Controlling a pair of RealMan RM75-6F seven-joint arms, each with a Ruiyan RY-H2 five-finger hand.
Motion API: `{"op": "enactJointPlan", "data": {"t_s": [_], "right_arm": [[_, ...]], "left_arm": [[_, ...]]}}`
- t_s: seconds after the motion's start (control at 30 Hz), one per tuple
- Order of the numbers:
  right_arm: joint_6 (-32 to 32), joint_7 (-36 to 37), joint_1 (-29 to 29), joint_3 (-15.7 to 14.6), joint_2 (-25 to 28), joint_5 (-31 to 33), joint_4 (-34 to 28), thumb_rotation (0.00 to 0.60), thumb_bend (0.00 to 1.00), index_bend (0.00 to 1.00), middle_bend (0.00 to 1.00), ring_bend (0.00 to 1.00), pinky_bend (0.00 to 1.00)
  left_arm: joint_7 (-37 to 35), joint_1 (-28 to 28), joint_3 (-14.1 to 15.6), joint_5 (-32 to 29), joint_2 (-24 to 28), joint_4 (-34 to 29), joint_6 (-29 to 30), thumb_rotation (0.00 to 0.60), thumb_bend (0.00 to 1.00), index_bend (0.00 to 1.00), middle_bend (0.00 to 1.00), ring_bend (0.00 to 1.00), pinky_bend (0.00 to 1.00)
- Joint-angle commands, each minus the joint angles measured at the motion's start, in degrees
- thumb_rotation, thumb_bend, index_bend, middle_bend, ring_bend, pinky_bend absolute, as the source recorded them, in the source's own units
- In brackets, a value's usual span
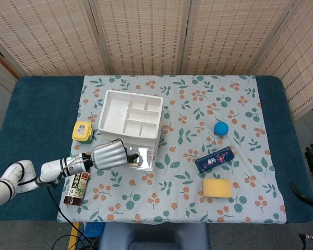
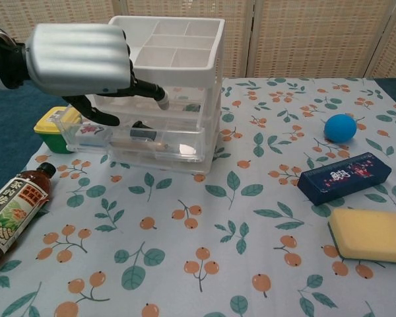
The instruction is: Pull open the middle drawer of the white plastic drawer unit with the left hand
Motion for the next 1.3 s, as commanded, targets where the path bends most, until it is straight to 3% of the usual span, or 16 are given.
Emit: {"op": "enactJointPlan", "data": {"t_s": [0.03,0.67,1.3], "right_arm": [[-0.1,0.0,0.1,0.1,-0.1,0.1,0.0,0.600,0.28,0.00,0.00,0.00,0.00],[-1.5,-0.4,0.5,0.3,-0.6,1.0,0.0,0.600,0.28,0.00,0.00,0.00,0.00],[-1.7,1.1,0.4,0.3,-0.8,1.4,1.0,0.600,0.28,0.00,0.00,0.00,0.00]], "left_arm": [[0.5,-0.5,0.4,-0.6,0.6,-0.6,-1.0,0.600,0.20,0.29,0.85,0.95,1.00],[4.9,-3.8,2.9,-0.6,3.0,-5.4,-6.3,0.600,0.18,0.27,0.82,0.94,1.00],[10.4,-6.0,3.4,-0.8,5.3,-10.9,-10.6,0.600,0.18,0.30,0.82,0.94,1.00]]}}
